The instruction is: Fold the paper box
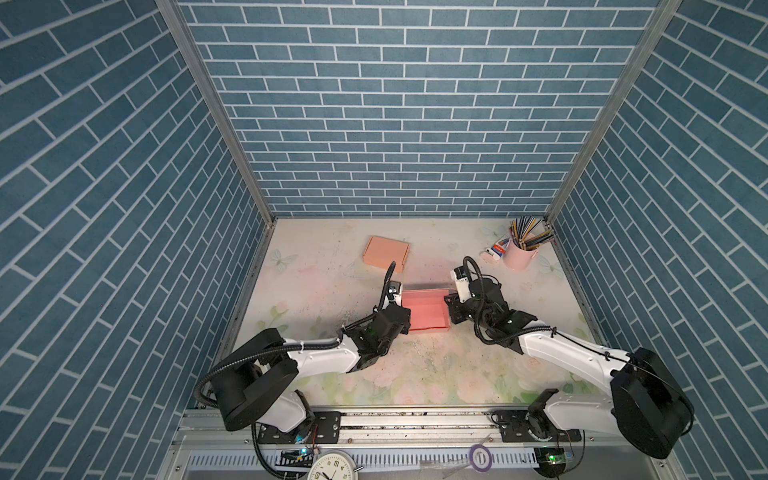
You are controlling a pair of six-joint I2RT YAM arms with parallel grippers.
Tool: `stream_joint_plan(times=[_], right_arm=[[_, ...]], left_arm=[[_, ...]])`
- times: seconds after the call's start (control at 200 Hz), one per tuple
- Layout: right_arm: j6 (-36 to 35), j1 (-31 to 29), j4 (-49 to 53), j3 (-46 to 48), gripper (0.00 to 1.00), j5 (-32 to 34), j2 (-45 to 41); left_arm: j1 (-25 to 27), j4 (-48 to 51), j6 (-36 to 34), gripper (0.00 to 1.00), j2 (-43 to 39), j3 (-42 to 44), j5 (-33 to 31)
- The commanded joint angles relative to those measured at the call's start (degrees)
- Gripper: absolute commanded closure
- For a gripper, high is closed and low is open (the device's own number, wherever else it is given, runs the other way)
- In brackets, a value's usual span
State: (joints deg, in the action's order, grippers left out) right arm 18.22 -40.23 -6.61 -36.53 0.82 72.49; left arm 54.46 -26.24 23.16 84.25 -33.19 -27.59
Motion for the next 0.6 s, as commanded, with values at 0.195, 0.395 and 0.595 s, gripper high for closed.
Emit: stream_joint_plan(times=[0.195, 0.395, 0.595], right_arm=[[2.0, -0.4, -2.3, 2.3, 0.83, -1.3, -2.5], [2.2, -0.8, -1.9, 3.7, 0.83, -1.4, -4.5], [2.3, -1.3, -1.1, 4.1, 0.83, -0.6, -5.2]], left_arm=[[2.7, -3.2, 1.1, 0.98, 2.5, 1.1, -3.9], [4.5, -7.5, 0.1, 0.99, 3.2, 2.7, -6.7], [5.5, -10.1, -1.2, 0.99, 4.0, 3.8, -8.3]])
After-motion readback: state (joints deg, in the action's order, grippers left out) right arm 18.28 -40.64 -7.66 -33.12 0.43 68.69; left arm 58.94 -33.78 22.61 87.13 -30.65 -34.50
